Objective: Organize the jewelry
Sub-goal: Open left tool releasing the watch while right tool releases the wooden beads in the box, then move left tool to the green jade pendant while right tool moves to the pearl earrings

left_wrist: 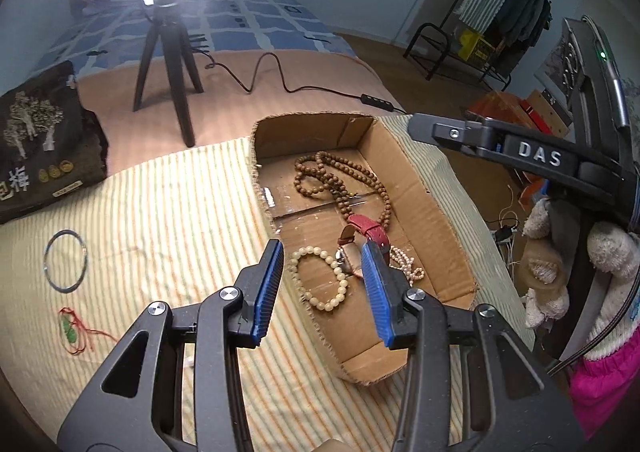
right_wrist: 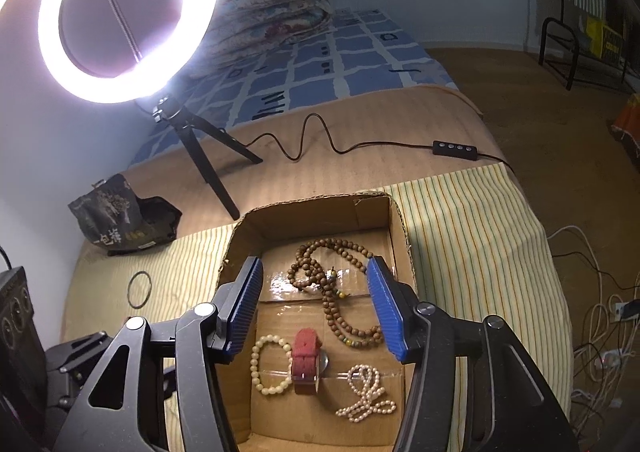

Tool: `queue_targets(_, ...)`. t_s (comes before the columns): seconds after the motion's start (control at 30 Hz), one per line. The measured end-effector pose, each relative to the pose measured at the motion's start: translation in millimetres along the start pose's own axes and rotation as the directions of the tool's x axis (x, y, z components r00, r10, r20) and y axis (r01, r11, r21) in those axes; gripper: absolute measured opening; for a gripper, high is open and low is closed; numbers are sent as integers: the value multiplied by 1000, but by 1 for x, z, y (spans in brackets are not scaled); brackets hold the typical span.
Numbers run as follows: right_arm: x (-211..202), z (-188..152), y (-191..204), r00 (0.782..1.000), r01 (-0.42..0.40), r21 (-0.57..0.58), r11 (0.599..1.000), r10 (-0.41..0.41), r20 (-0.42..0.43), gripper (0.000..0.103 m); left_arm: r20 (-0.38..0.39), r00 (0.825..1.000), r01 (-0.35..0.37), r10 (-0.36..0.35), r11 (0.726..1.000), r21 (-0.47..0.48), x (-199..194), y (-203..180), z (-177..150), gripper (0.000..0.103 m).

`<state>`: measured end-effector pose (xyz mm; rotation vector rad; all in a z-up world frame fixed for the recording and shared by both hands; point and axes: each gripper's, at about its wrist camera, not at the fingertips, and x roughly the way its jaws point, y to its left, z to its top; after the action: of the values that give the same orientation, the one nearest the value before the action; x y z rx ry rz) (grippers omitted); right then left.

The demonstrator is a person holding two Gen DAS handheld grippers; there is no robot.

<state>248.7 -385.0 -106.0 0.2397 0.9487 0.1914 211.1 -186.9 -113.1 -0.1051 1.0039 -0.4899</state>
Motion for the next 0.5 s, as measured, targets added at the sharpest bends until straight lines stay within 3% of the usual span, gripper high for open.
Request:
queue_targets(0.07,-6,-1,5,1000,9,-9,1000,-9,12,66,10,1000,-8,8,1000,-3,-7,4,-1,41)
queue_targets(0.5,-24,-21,53,999,-6,-96,995,9,34,70,38,995,-89,90,996,-20,-55,64,-17,41)
